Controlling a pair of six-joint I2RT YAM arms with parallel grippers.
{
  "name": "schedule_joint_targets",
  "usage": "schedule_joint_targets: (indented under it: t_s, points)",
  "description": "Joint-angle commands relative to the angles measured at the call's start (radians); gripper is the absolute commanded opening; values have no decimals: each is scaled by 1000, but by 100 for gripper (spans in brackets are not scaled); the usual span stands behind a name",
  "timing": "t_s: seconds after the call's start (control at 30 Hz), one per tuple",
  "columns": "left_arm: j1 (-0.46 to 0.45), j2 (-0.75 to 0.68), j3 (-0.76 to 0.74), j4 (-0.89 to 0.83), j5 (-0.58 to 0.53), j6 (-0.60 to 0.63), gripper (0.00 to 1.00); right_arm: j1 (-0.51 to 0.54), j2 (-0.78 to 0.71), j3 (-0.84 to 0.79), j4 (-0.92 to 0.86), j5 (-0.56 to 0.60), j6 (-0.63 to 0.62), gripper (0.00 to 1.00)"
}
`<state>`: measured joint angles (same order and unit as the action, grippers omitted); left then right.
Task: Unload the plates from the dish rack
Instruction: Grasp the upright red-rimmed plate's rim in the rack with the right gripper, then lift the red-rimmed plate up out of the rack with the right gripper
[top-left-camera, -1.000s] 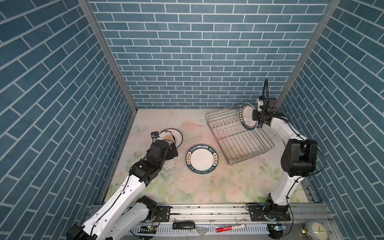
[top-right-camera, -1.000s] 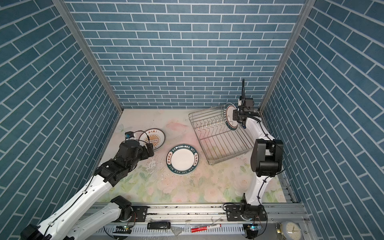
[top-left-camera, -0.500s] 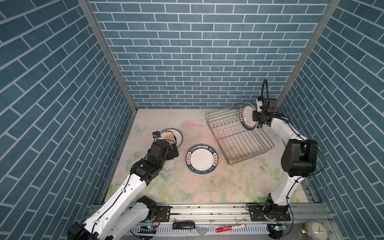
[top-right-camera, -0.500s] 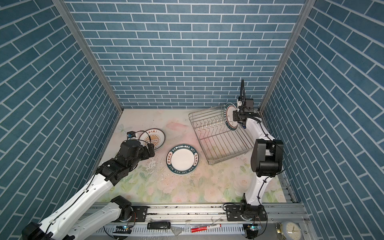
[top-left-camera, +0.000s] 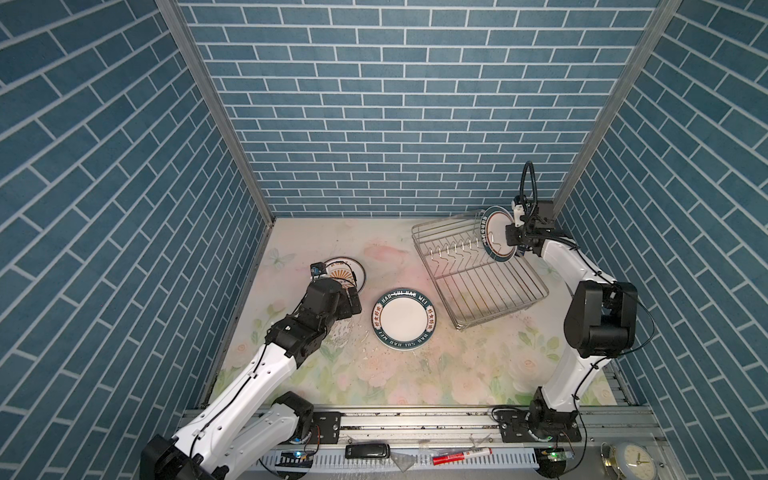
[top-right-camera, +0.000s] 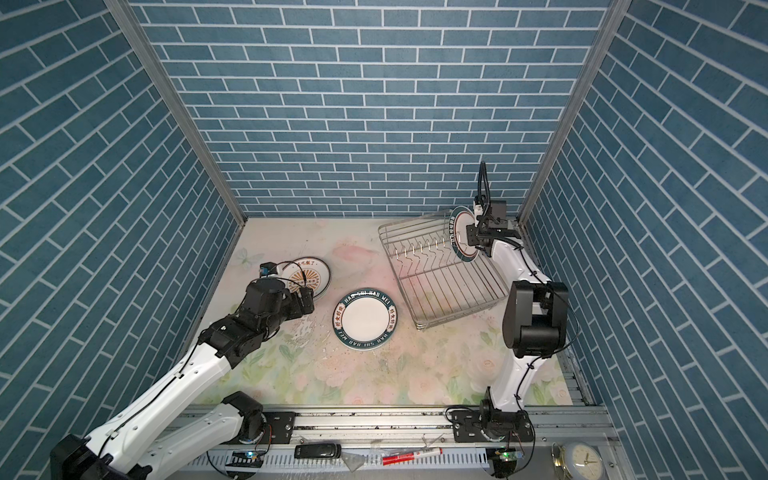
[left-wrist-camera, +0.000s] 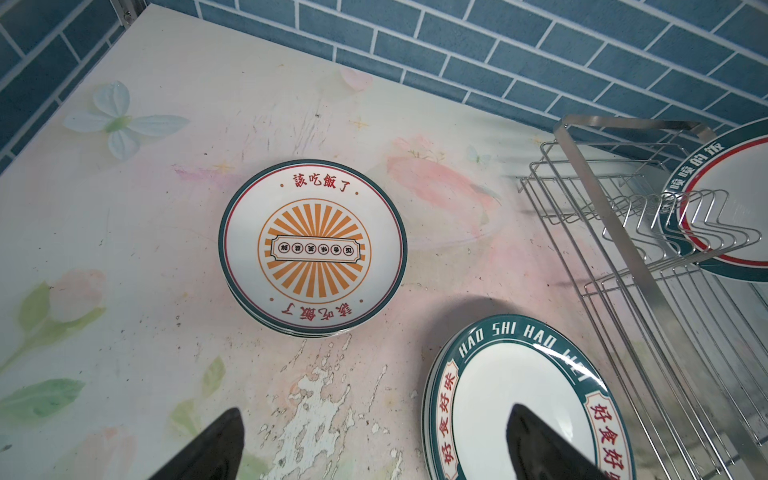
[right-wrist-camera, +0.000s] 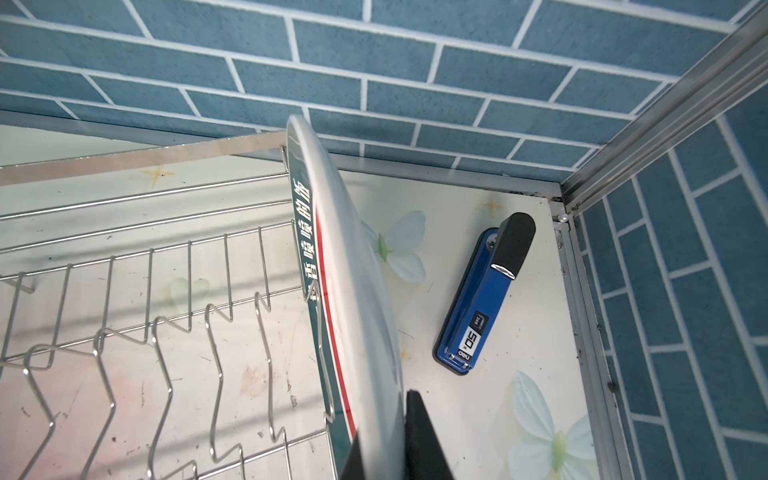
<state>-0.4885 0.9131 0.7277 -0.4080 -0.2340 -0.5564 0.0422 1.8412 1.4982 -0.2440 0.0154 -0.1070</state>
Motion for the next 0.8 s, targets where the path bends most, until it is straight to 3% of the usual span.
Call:
schedule_joint_targets:
  t_s: [0.0,0.37,0.77]
  points:
    - [1,1,-16,18,13,-9,99,2,-55,-27,19,-16,78,0]
    - [2,16,-63,57,42,-41,99,57,-83,-37,61,62,-12,0]
    - [2,25,-68,64,46,-45,99,149,-124,-125,234,210,-128,0]
